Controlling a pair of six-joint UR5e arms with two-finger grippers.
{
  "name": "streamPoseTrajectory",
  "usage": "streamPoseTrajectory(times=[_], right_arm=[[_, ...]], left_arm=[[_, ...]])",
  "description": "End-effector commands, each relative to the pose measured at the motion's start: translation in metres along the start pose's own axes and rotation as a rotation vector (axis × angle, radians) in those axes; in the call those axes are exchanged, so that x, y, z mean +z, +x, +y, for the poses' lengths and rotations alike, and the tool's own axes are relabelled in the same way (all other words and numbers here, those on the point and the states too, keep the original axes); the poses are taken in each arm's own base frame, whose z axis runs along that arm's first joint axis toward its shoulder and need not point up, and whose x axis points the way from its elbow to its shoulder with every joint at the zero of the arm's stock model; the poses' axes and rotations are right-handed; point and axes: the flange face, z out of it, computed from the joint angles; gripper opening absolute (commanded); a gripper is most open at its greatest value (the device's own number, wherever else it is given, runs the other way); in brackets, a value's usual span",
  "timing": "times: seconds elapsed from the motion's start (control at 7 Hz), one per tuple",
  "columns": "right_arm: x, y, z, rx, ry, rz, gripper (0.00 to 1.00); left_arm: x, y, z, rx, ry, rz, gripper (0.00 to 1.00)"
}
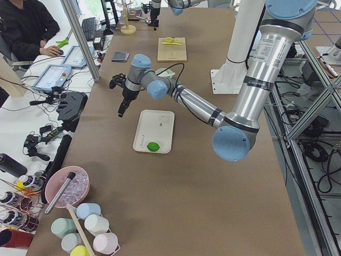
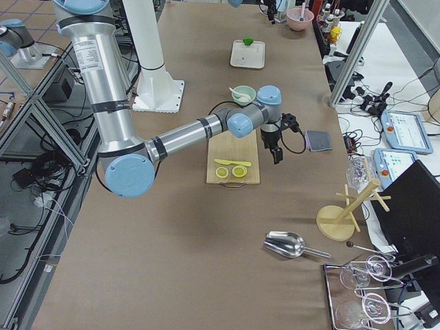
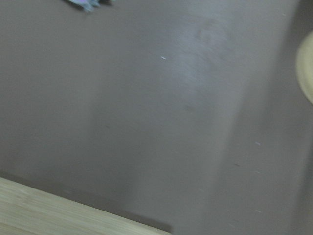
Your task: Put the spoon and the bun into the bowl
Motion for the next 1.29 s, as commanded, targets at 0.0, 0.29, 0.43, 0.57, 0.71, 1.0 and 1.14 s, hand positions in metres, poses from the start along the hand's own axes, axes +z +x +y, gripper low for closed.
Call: streamPoseTrajectory(times=[0.0,0.29,0.43,0.57,0.71,1.0,1.14], right_arm=[[-0.010,0.122,0.072,0.066,-0.111,0.031,1.00],[-0.027,0.198,0.133,0.217,-0.111,-0.020,1.00],[-0.029,0.217,0.157,0.258,-0.118,-0.016,1.00],[-0.030,0.224,0.168,0.280,-0.118,-0.018,1.00],[-0.028,0.224,0.170,0.297,-0.127,-0.019,1.00],[-0.028,0.221,0.172,0.312,-0.130,-0.067,1.00],[-0.027,0.218,0.171,0.312,-0.128,-0.086,1.00]], left_arm=[[-0.021,-0.160,0.031,-0.046,-0.137,0.061,0.98],[-0.014,-0.246,0.081,-0.158,-0.176,0.022,0.98],[-0.002,-0.261,0.100,-0.154,-0.208,0.015,0.98],[0.003,-0.267,0.110,-0.164,-0.226,0.012,0.98],[0.014,-0.275,0.117,-0.179,-0.250,0.010,0.98],[0.017,-0.275,0.130,-0.195,-0.266,0.050,0.98],[0.016,-0.273,0.130,-0.199,-0.268,0.069,0.98]])
